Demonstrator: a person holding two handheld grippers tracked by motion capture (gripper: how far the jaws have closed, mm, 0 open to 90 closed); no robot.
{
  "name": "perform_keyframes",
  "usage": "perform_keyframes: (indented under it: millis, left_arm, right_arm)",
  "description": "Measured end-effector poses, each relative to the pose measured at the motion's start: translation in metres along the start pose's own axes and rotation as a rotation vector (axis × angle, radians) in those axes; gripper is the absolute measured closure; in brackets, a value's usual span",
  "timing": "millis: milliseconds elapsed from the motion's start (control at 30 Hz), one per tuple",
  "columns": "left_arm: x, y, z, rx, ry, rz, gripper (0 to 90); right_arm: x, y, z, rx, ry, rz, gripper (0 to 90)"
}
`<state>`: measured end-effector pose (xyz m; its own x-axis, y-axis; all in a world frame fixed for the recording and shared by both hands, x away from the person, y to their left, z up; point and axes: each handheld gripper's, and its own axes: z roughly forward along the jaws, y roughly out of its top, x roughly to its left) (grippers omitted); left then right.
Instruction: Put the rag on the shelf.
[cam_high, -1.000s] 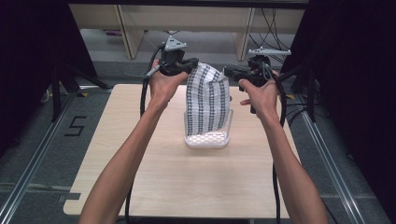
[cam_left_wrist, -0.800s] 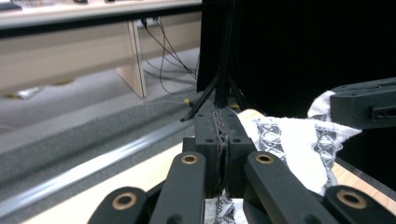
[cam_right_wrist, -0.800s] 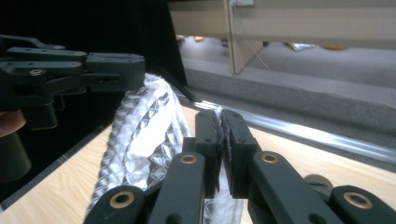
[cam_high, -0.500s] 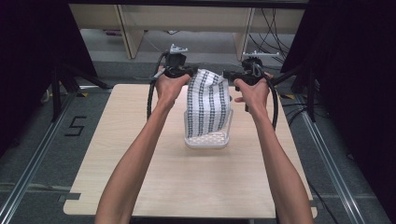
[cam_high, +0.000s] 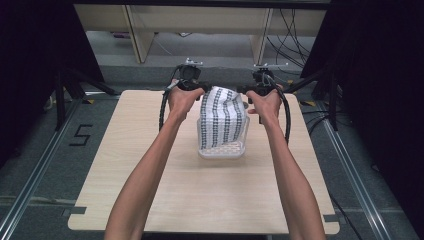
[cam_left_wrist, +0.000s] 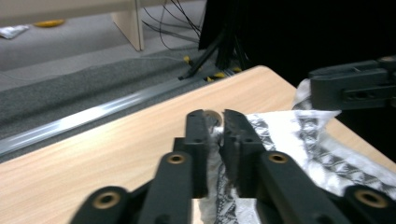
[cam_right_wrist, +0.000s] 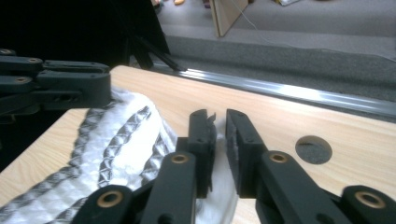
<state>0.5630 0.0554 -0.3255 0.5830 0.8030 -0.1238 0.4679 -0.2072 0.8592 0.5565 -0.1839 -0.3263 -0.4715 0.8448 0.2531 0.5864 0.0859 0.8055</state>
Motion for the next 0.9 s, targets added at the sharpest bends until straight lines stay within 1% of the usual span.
perform_keyframes:
  millis: [33,67,100,133,167,200,233,267,300,333,400,433,467,500,533,567,633,700,733,767,800,833,867,900]
  left_arm:
    - [-0.001,-0.001,0.001,0.016,-0.007,-0.001,73.1]
    - [-0.001,-0.001,0.001,0.029,-0.004,0.004,68.5]
    - [-0.001,-0.001,0.001,0.029,-0.004,0.004,65.1]
    - [-0.002,-0.002,0.0,0.028,0.004,0.009,64.3]
    - [-0.002,-0.002,0.0,0.027,0.0,0.007,62.9]
    - [-0.002,-0.003,-0.001,0.039,-0.011,0.002,60.7]
    - [-0.002,-0.003,-0.001,0.044,-0.008,0.001,58.0]
    - [-0.002,-0.003,-0.001,0.044,-0.002,-0.006,54.9]
    - [-0.002,-0.003,-0.002,0.043,0.001,-0.017,52.2]
    - [-0.002,-0.004,-0.003,0.044,-0.003,-0.016,51.5]
    - [-0.002,-0.004,-0.005,0.049,-0.01,-0.009,51.4]
    - [-0.002,-0.004,-0.005,0.049,-0.01,-0.009,51.1]
    - [-0.001,-0.004,-0.008,0.041,-0.009,-0.012,51.1]
    - [-0.001,-0.004,-0.01,0.04,-0.016,-0.017,50.5]
    - [0.0,-0.005,-0.013,0.044,-0.024,-0.025,49.8]
    - [0.0,-0.005,-0.015,0.045,-0.025,-0.024,49.1]
    - [0.001,-0.007,-0.019,0.053,-0.031,-0.018,48.0]
    - [0.001,-0.008,-0.022,0.059,-0.037,-0.017,47.6]
    - [0.001,-0.009,-0.024,0.06,-0.038,-0.019,47.0]
    - [0.002,-0.01,-0.028,0.052,-0.052,-0.025,46.2]
    - [0.002,-0.011,-0.03,0.05,-0.063,-0.032,45.8]
    - [0.002,-0.011,-0.032,0.049,-0.073,-0.036,45.4]
    - [0.002,-0.012,-0.034,0.049,-0.076,-0.038,45.2]
    - [0.002,-0.013,-0.035,0.05,-0.077,-0.035,44.7]
  right_arm:
    - [-0.001,-0.001,0.001,0.0,-0.006,0.0,79.6]
    - [-0.002,-0.002,0.001,0.002,-0.005,-0.003,78.2]
    - [-0.002,-0.002,0.001,0.002,-0.005,-0.003,78.2]
    - [-0.002,-0.003,0.002,0.013,-0.003,0.009,75.8]
    - [-0.003,-0.004,0.003,0.014,-0.007,-0.005,74.6]
    - [-0.004,-0.004,0.002,0.016,-0.006,-0.016,74.3]
    - [-0.003,-0.005,0.002,0.017,-0.009,0.001,74.1]
    - [-0.004,-0.005,0.002,0.011,-0.01,-0.004,73.7]
    - [-0.002,-0.005,0.0,0.014,-0.004,0.011,73.2]
    - [-0.003,-0.005,0.0,0.01,-0.003,-0.009,73.0]
    - [-0.001,-0.004,-0.002,0.012,0.004,-0.013,71.9]
    - [-0.001,-0.004,-0.002,0.012,0.004,-0.013,71.9]
    - [0.002,-0.004,-0.004,0.012,0.004,0.009,71.5]
    - [-0.001,-0.003,-0.005,0.002,0.009,-0.035,71.2]
    - [0.0,-0.003,-0.007,0.006,0.012,-0.039,69.8]
    - [0.001,-0.003,-0.009,0.011,0.009,-0.028,69.3]
    - [0.001,-0.004,-0.012,0.005,0.008,-0.036,68.6]
    - [0.001,-0.004,-0.013,0.001,0.015,-0.035,68.1]
    - [0.002,-0.004,-0.015,0.009,0.008,-0.029,67.3]
    - [0.0,-0.004,-0.017,0.004,0.013,-0.054,66.7]
    - [0.0,-0.004,-0.018,0.001,0.011,-0.042,66.5]
    - [0.0,-0.004,-0.02,0.001,0.016,-0.041,66.2]
    - [0.0,-0.004,-0.021,0.003,0.008,-0.059,65.7]
    - [0.001,-0.005,-0.022,0.008,0.008,-0.055,65.3]
